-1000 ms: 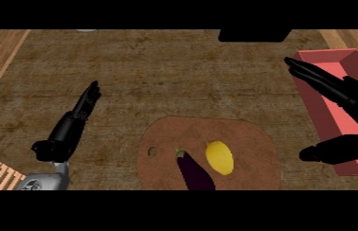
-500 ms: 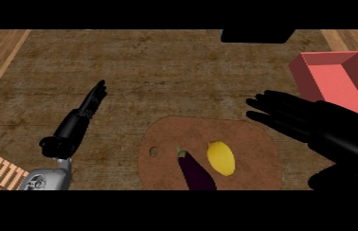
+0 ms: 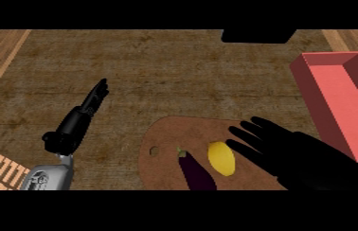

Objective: Pick the lemon from the cutting board and place it in the cardboard box

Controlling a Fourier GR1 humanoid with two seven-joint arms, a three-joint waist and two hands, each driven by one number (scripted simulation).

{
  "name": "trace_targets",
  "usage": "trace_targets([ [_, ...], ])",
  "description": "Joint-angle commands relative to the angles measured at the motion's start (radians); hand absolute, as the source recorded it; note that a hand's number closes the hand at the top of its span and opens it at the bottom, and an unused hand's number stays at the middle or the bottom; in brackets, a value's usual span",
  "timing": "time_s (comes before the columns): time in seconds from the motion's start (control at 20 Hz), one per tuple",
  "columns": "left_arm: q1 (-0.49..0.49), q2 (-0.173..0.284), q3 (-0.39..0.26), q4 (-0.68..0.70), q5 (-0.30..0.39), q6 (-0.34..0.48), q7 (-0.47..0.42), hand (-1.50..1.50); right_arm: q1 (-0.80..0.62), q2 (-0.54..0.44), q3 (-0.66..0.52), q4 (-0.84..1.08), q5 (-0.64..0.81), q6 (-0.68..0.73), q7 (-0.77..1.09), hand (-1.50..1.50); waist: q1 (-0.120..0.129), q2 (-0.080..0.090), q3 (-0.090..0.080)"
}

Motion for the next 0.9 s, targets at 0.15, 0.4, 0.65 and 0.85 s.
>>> trace_targets([
  [0.15,-0.098,0.062,-0.003,-0.064,-0.047,-0.014,0.017,0.00,-0.013,0.134,0.128,-0.015,0.056,0.064,0.233,-1.50,0.009,-0.010,0.037],
  [0.4,-0.127,0.084,0.027,-0.040,-0.016,-0.053,0.048,0.00,-0.018,0.166,0.184,-0.008,0.141,0.072,0.280,-1.50,0.002,-0.010,0.039],
  [0.65,-0.114,0.064,0.011,-0.087,-0.050,-0.023,0.044,0.00,-0.041,0.236,0.203,-0.011,0.171,0.082,0.354,-1.50,0.011,-0.014,0.040],
  [0.85,-0.101,0.041,-0.002,-0.053,-0.065,-0.016,0.017,0.00,-0.021,0.262,0.252,0.061,0.251,0.043,0.334,-1.50,0.010,-0.008,0.041],
])
